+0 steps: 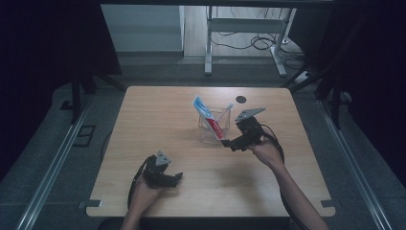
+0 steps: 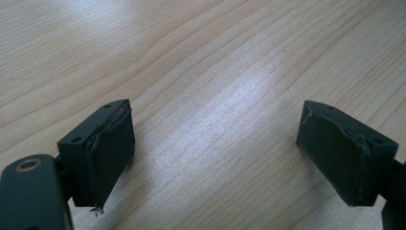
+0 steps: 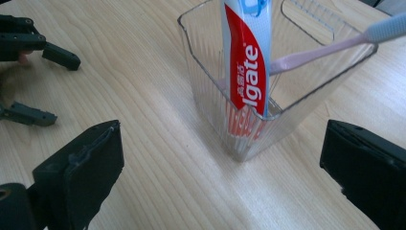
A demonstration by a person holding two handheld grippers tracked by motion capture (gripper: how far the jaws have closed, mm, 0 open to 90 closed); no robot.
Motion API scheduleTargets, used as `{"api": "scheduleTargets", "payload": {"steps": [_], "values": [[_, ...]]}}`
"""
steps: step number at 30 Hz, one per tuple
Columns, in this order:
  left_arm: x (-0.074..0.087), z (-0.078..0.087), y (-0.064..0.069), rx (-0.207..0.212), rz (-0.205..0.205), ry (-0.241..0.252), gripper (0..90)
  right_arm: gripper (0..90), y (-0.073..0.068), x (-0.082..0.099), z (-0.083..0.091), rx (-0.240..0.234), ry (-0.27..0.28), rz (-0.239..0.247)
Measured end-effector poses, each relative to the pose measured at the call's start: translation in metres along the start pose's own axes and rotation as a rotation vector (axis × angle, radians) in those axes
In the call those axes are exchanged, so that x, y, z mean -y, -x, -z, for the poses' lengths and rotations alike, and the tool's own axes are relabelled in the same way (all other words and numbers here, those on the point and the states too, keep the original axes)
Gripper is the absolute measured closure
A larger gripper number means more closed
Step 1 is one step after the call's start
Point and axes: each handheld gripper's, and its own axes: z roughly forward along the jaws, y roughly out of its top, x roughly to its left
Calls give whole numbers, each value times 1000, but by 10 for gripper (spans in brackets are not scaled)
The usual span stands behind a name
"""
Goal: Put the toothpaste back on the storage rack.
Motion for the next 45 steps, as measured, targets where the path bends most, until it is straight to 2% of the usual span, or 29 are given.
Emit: {"api": "scheduleTargets", "payload": {"steps": [23,45], "values": [[0,0,0,-4,2,0,130,12,-5,41,17,33,-7,-20],[0,0,1,-6,8,0,130,14,-3,85,42,63,-1,-78]]}}
